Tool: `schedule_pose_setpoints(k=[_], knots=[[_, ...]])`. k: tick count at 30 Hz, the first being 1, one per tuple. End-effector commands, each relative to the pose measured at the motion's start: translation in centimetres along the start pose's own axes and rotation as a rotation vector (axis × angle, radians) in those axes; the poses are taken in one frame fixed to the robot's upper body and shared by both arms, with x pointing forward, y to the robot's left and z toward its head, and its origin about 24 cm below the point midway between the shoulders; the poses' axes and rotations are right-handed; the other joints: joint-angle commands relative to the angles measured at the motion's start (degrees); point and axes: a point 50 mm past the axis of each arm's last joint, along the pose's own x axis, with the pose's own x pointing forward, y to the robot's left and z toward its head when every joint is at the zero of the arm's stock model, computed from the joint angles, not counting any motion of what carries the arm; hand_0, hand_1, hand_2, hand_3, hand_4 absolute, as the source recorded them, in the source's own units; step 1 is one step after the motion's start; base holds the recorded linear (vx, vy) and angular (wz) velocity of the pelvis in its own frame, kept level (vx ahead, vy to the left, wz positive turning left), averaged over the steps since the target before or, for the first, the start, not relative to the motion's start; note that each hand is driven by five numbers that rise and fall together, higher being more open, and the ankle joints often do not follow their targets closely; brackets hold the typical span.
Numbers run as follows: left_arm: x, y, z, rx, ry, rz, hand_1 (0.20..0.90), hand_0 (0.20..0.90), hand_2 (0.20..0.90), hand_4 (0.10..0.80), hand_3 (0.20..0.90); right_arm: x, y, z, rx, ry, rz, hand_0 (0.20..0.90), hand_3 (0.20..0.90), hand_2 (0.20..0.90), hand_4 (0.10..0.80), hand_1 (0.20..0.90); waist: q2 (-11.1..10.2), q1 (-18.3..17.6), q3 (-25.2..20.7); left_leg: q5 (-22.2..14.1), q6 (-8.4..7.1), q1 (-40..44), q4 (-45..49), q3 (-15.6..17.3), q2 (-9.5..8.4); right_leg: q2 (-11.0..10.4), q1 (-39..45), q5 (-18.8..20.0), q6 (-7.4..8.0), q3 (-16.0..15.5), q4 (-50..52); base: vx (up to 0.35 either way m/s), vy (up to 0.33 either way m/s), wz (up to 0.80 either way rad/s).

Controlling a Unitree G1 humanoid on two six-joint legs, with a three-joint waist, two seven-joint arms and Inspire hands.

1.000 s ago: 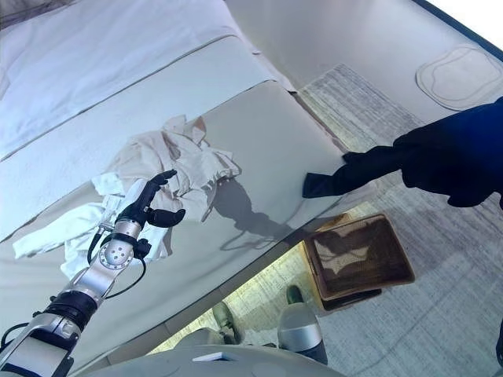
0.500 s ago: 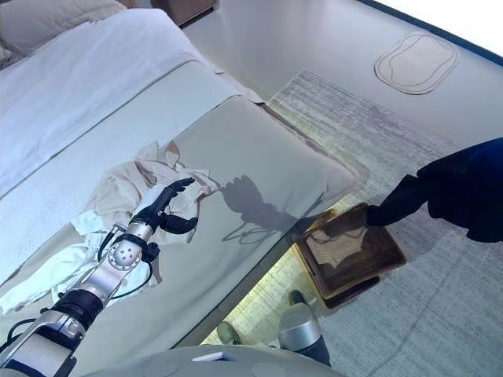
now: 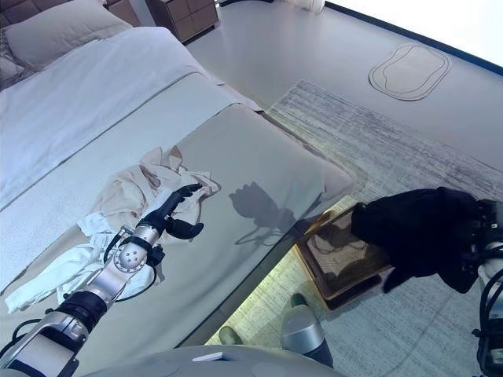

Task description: Pick up the clothes from the bed and place them into the basket

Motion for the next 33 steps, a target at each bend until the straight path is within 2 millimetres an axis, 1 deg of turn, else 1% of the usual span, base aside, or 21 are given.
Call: schedule_pose_setpoints(k=[1,3,4,7,8,9,14,18,25,33], knots=[[1.3,1.9,2.6,-0.009,-0.122,0.079,0.9,0.9,0.9,0.8,0.9,0.8,-2.4,4.2,-0.011,-0.204,-0.094,0.3,0.2,0.3,0.1,0.3,-0.9,1.8,-5.1,-12.9,1.12,1.2,9.7,-1.0,1.3,0.9,-6.5,5.4,1.53,-4.4,0.0,0.001,-0.046,0.0],[1.4,1.8,3.0,-0.006,-0.135,0.071,0.9,0.9,0.9,0.8,0.9,0.9,-1.3,3.3,-0.012,-0.173,-0.066,0.3,0.2,0.3,0.1,0.3,-0.8,2.1,-4.9,-12.9,1.13,1.0,9.7,-1.1,1.21,0.7,-6.5,5.5,1.55,-4.5,-0.2,-0.003,-0.047,0.0],[1.4,1.7,3.2,-0.004,-0.143,0.067,0.9,0.9,0.9,0.8,0.9,0.8,-0.4,2.7,-0.01,-0.145,-0.044,0.3,0.2,0.3,0.1,0.3,-0.8,2.2,-4.8,-12.8,1.14,0.9,9.7,-1.3,1.16,0.7,-6.5,5.6,1.6,-4.6,-0.3,-0.004,-0.05,0.01],[1.6,1.6,3.5,-0.001,-0.151,0.06,0.9,0.9,0.9,0.8,0.9,0.8,0.9,1.6,-0.018,-0.104,-0.008,0.3,0.2,0.3,0.1,0.3,-0.7,2.5,-4.7,-12.8,1.16,1.0,9.6,-1.4,1.1,0.6,-6.4,5.7,1.64,-4.7,-0.4,0.0,-0.025,0.01],[1.6,1.6,3.7,0.001,-0.154,0.058,0.9,0.9,0.9,0.8,0.9,0.8,1.5,1.2,-0.038,-0.081,0.008,0.516,0.453,0.516,0.353,0.516,-0.7,2.6,-4.6,-12.7,1.15,1.0,9.5,-1.5,1.06,0.6,-6.5,5.8,1.65,-4.7,-0.5,0.0,0.0,0.0],[1.7,1.5,3.9,0.002,-0.158,0.057,0.9,0.9,0.9,0.8,0.9,0.7,2.0,0.8,-0.055,-0.07,0.014,0.9,0.9,0.9,0.8,0.9,-0.6,2.8,-4.6,-12.6,1.16,0.9,9.5,-1.7,1.04,0.6,-6.4,5.8,1.64,-4.7,-0.5,0.0,0.0,0.0],[1.8,1.5,4.0,0.005,-0.159,0.048,0.9,0.9,0.9,0.8,0.9,0.7,2.5,0.0,-0.048,-0.037,0.016,0.9,0.9,0.9,0.8,0.9,-0.5,3.3,-4.4,-12.5,1.09,1.0,9.4,-2.1,1.04,0.6,-6.0,5.7,1.59,-4.9,-0.6,0.002,-0.012,0.01],[1.8,1.6,4.0,0.011,-0.158,0.043,0.9,0.9,0.9,0.8,0.9,0.6,3.1,-0.3,-0.042,-0.033,0.026,0.9,0.9,0.9,0.8,0.9,-0.6,3.8,-4.5,-11.8,0.86,0.7,8.9,-2.4,1.02,0.6,-6.2,5.9,1.48,-5.0,-0.7,-0.005,-0.025,0.06],[1.7,1.6,4.1,0.008,-0.165,0.035,0.9,0.9,0.9,0.8,0.9,0.4,3.9,0.2,-0.038,-0.059,0.056,0.9,0.9,0.9,0.8,0.9,-0.7,4.4,-4.2,-11.4,0.73,0.3,8.6,-3.1,0.94,0.6,-6.1,5.7,1.36,-5.4,-0.7,-0.006,-0.006,0.04],[1.5,1.2,3.8,0.0,-0.158,0.038,0.9,0.9,0.9,0.8,0.9,0.4,4.5,1.4,-0.031,-0.105,0.075,0.9,0.9,0.9,0.8,0.9,-0.8,5.4,-4.0,-10.7,0.54,0.2,7.9,-4.0,0.9,0.6,-5.6,5.1,1.14,-6.1,-0.6,0.0,0.003,0.02]])
